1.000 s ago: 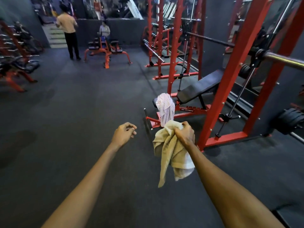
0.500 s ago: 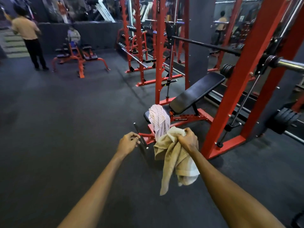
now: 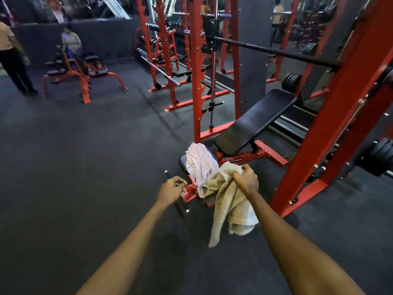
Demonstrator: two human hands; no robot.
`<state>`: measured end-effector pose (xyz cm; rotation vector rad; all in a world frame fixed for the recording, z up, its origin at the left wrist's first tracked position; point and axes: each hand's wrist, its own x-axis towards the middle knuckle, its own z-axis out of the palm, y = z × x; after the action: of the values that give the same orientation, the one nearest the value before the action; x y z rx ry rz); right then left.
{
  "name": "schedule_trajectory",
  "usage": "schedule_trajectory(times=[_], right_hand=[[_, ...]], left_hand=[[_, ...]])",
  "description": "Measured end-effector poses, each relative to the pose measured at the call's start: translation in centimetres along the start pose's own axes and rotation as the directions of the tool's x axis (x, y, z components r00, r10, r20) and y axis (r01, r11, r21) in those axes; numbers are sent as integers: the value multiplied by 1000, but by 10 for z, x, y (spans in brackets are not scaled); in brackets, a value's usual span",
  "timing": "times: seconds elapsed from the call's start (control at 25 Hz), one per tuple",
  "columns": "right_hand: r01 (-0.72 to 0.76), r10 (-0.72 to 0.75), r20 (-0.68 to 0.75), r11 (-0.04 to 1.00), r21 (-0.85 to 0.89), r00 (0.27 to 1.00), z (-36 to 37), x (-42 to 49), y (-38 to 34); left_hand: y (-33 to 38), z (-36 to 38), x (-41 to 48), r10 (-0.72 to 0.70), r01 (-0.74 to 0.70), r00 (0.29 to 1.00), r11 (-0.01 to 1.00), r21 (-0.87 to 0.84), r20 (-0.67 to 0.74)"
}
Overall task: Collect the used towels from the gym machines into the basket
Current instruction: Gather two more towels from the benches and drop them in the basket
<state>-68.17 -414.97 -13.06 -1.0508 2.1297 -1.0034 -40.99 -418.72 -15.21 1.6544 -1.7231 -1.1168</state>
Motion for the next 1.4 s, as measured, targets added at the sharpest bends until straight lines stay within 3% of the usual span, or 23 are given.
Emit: schedule_trajectory(times=[0.44,0.88,1.12,1.4], right_hand=[[-57,55,-69,998,-29,996,62,207,-37],[-290,289,-72,957,-4,955,141,359,-11],[-359,359,-55,933,5,932,181,459,22],[-436,426,-153,900,-34,892,223,541,61]], left_hand=[[14,13,258,-8,5,997,999,32,80],[-15,84,454,-125,80,956,981,177,265],[-41,127,570,-286,218,924,939,264,255],[-86,175,684,-385,318,913,879,355,135]])
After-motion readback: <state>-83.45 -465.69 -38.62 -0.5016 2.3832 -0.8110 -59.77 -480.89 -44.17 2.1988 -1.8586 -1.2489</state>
